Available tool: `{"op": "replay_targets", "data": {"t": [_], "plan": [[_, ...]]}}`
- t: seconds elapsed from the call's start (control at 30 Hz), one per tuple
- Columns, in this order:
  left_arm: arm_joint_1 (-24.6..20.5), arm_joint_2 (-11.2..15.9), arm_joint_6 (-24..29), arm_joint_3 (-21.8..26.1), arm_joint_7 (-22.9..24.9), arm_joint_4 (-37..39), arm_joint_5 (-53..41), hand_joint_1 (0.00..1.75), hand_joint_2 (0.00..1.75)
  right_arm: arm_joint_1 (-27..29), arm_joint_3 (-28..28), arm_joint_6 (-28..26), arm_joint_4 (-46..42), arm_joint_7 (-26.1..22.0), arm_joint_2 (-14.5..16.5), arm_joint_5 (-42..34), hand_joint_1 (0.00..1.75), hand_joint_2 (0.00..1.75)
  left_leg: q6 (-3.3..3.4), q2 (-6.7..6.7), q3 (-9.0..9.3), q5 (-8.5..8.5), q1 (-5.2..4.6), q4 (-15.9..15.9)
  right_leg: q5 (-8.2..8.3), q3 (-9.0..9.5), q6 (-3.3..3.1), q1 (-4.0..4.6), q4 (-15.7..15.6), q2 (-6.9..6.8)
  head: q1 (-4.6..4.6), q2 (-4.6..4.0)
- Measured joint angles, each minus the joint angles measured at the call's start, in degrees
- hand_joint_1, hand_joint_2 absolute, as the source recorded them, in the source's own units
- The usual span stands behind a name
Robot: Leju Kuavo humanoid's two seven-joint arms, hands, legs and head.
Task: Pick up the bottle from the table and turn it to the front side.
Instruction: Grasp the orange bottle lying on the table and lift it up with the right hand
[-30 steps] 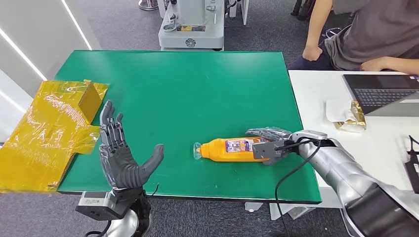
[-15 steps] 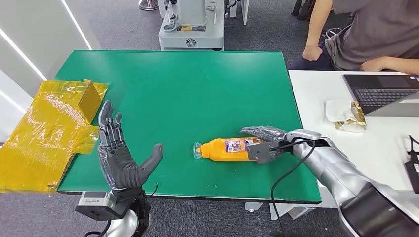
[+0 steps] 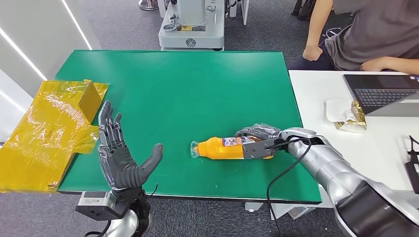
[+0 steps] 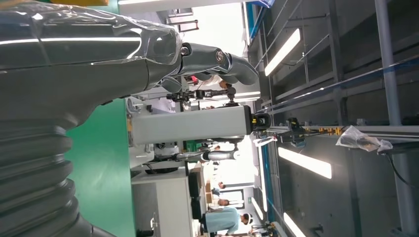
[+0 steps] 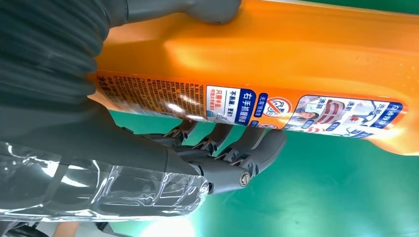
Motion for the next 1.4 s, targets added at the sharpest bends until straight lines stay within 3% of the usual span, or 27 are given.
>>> {"op": "replay_targets", "data": {"t": [0.1,0.13,1.4], "plan": [[0.0,0.0,0.2,0.2,0.0,0.0,0.0,0.00,1.75,0.0,0.1,0.0,0.0,0.0,0.0,0.0,0.10,1.75,0.00,0.00,0.00,0.00,0.00,0.0,0.00,0.00,0.00,0.00,0.0,0.00,0.00,0.00],[0.0,0.0,0.3,0.2,0.0,0.0,-0.1,0.00,1.75,0.0,0.1,0.0,0.0,0.0,0.0,0.0,0.00,1.75,0.00,0.00,0.00,0.00,0.01,0.0,0.00,0.00,0.00,0.00,0.0,0.00,0.00,0.00],[3.0,0.0,1.3,1.0,0.0,-1.0,-0.7,0.00,1.75,1.0,1.3,-0.6,0.5,1.1,1.2,-1.6,0.00,1.75,0.00,0.00,0.01,0.00,0.01,0.0,0.00,0.00,0.00,0.00,0.0,0.00,0.01,0.00]]}}
